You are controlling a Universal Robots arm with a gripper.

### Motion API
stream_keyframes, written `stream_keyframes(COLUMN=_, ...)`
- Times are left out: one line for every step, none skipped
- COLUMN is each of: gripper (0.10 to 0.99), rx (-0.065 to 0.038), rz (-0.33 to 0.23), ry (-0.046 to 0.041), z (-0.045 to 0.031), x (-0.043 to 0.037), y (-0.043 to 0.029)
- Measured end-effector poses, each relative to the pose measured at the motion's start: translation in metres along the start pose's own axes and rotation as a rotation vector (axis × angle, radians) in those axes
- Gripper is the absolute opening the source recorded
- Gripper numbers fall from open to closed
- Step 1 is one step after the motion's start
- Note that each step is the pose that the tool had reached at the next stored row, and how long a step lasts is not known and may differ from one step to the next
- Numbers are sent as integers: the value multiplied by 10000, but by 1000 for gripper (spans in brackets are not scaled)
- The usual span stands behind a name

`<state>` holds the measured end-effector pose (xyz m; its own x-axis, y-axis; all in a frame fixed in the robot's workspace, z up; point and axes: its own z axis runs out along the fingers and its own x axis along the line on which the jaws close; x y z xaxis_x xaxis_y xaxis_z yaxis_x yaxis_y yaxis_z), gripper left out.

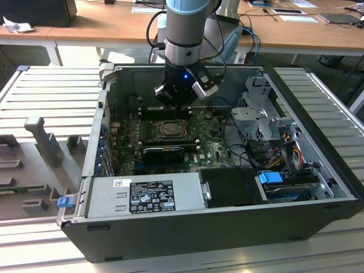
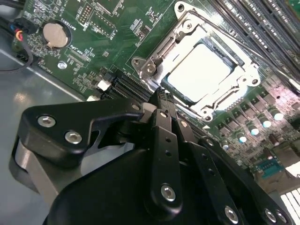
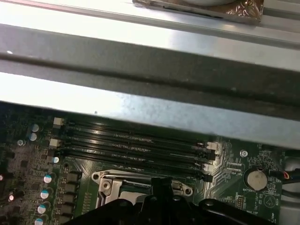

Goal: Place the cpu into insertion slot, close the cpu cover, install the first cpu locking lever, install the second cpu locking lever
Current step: 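Install the second cpu locking lever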

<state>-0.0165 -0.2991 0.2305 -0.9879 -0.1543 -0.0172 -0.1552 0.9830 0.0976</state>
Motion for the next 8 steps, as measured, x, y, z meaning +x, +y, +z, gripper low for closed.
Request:
stream_keyframes(gripper=106, rx=1, rz=1, ry=0, z=-41, x=0, y=4)
stream_keyframes(gripper=106, rx=1, rz=2, ry=1, z=-77, x=-1, y=7)
stream_keyframes(gripper=106, rx=2, rz=3, ry=1, z=-107, x=-2, y=10)
stream_keyframes(gripper=106, rx=3, rz=4, ry=1, z=-124, x=-2, y=12)
stream_keyframes(gripper=106, rx=1, rz=4, ry=-1, z=-126, x=-2, y=8)
stream_keyframes(gripper=106, rx=2, rz=3, ry=0, z=-127, x=0, y=-3)
stream_keyframes(gripper=106, rx=3, rz=5, ry=1, z=-128, x=1, y=-9)
stream_keyframes(gripper=106, rx=3, rz=6, ry=0, z=-130, x=4, y=-26)
